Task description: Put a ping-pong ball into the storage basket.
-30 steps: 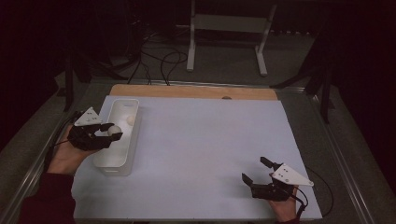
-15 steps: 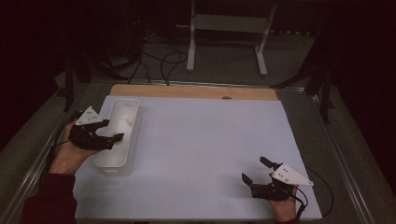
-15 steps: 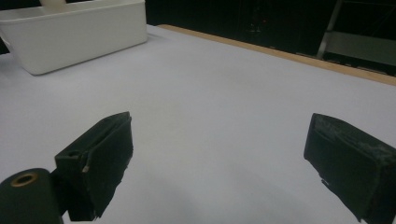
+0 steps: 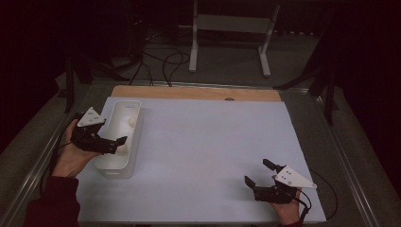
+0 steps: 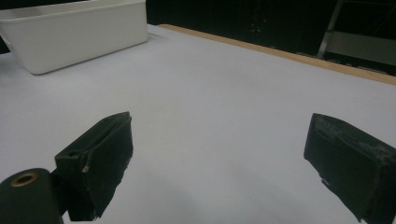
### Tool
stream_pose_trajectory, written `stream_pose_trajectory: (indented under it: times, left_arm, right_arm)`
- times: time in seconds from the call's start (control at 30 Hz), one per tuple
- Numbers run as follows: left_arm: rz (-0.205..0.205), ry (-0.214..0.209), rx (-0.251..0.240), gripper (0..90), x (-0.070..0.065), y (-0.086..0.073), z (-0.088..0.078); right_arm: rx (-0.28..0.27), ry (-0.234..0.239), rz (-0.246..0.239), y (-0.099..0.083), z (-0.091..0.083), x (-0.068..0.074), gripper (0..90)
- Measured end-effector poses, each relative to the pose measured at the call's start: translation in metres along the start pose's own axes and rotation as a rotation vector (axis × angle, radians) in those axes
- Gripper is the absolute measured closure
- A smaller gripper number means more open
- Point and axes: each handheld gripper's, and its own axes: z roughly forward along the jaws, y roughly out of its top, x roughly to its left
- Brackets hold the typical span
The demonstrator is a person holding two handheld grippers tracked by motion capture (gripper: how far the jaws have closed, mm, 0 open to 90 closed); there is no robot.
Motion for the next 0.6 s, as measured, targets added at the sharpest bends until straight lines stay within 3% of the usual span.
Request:
stream_pose_trajectory:
  times: [0.6]
  left_arm:
    - [0.0,-0.01,-0.051,0.4,-0.016,-0.009,-0.001]
  right_arm:
    - [-0.004,-0.002,-0.001,0.0,0.0,0.0,7.9]
